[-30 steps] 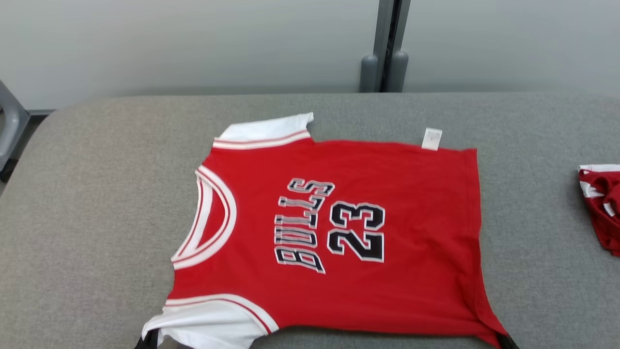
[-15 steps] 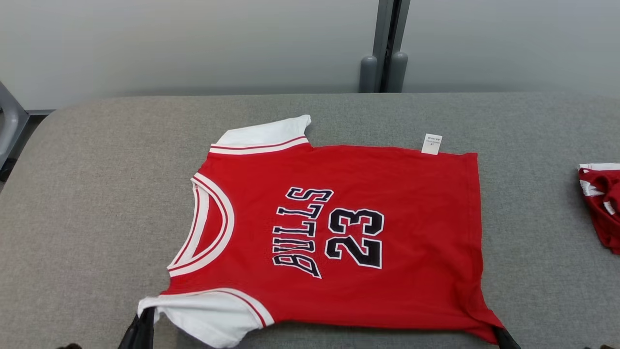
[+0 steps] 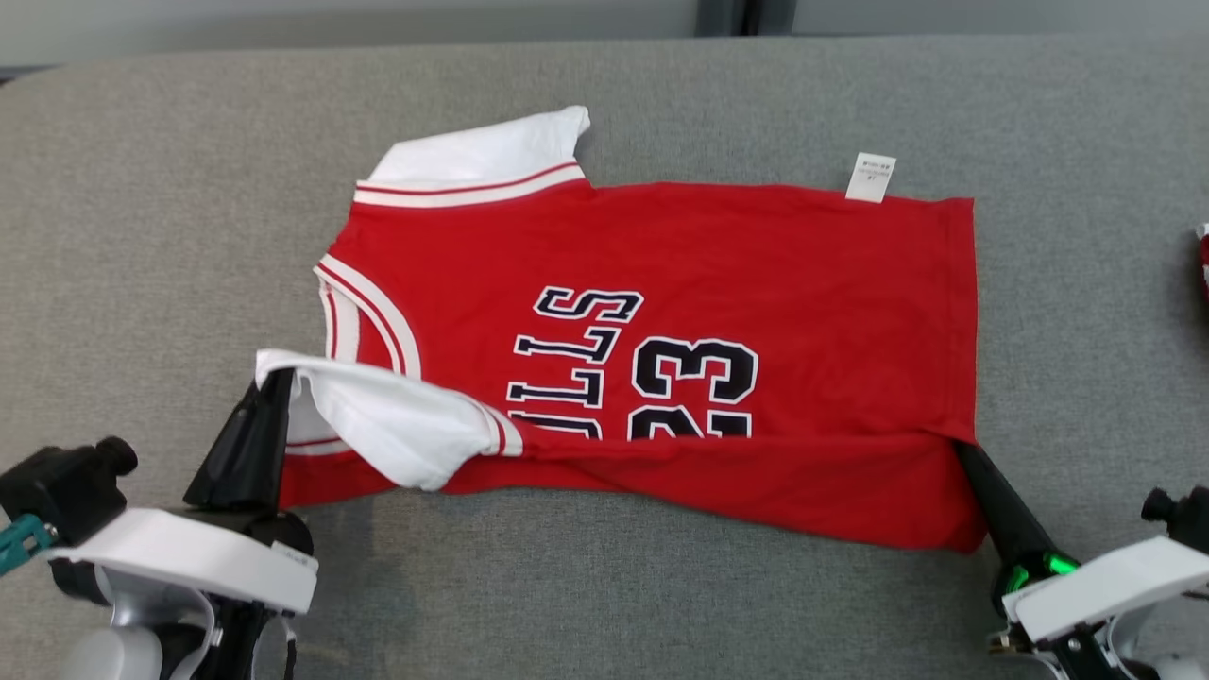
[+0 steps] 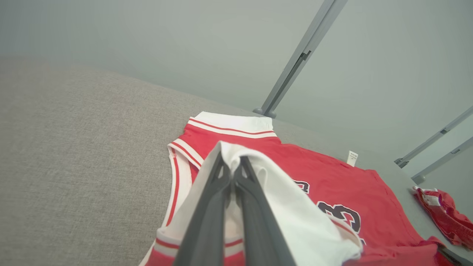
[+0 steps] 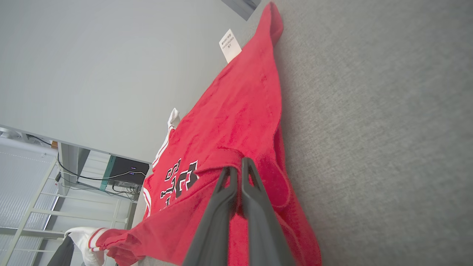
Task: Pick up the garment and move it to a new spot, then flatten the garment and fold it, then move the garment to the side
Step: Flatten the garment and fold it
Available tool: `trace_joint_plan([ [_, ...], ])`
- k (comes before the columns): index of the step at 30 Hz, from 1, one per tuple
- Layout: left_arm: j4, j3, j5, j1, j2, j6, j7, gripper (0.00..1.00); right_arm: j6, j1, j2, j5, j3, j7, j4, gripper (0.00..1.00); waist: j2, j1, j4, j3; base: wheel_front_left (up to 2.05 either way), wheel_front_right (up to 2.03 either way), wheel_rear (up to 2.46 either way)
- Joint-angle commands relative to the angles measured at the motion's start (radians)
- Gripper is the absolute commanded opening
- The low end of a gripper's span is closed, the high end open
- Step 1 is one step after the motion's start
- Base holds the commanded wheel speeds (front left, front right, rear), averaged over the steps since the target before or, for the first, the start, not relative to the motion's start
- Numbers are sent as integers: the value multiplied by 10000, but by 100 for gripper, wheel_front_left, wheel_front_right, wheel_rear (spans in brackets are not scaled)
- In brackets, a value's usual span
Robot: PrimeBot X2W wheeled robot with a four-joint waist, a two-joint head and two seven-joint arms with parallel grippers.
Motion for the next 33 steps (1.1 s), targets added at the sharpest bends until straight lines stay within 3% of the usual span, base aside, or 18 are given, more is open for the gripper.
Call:
trace_joint_plan([
  [1, 111, 47, -94, -281, 38, -83, -37, 0, 1, -216, -5, -129, -57, 84, -40, 0, 0, 0, -55, 371, 0, 0, 0],
  [7, 1157, -78, -317, -1117, -182, -440, -112, 0, 1, -1012, 171, -674, -142, 326, 160, 0, 0, 0, -87, 818, 0, 0, 0],
  [8, 1311, -111, -331, -1222, -235, -505, -192, 37, 1, -1094, 176, -789, -130, 325, 188, 0, 0, 0, -80, 856, 0, 0, 0],
  [9, 1448, -136, -324, -1290, -277, -571, -282, 100, 1, -1157, 170, -879, -92, 314, 189, 0, 0, 0, -70, 881, 0, 0, 0],
  [10, 1595, -170, -203, -1344, -269, -617, -411, 100, 1, -1198, 191, -949, -76, 222, 145, 18, 0, 0, -61, 895, 0, 0, 0],
  [11, 1702, -184, -5, -1397, -222, -609, -598, 100, 1, -1221, 189, -1063, -43, 137, 63, 49, 0, 0, -60, 899, 0, 0, 0],
  [12, 1781, -169, 6, -1419, -313, -628, -823, 100, 1, -1220, 137, -1232, -7, 5, -37, 100, 0, 0, -60, 895, 0, 0, 0],
  [19, 1845, 213, 869, -1114, -745, -624, -2693, 100, 1, -1156, 256, -2630, -480, -1343, -267, 100, 0, 0, -154, 562, 0, 0, 0],
  [27, 970, 939, 3274, -539, -960, -1, -2919, 100, 1, -1247, 531, -5284, -1136, -2549, -812, 100, 0, 0, -176, -9, 0, 0, 0],
  [31, 970, 785, 3949, -34, -834, 146, -2922, 100, 0, -952, 466, -6766, -1346, -2641, -904, 100, 0, 0, -207, -283, 0, 0, 0],
  [33, 1001, 736, 4085, 99, -793, 204, -2923, 100, 0, -888, 533, -6948, -1395, -2654, -896, 100, 0, 0, -211, -346, 0, 0, 0],
])
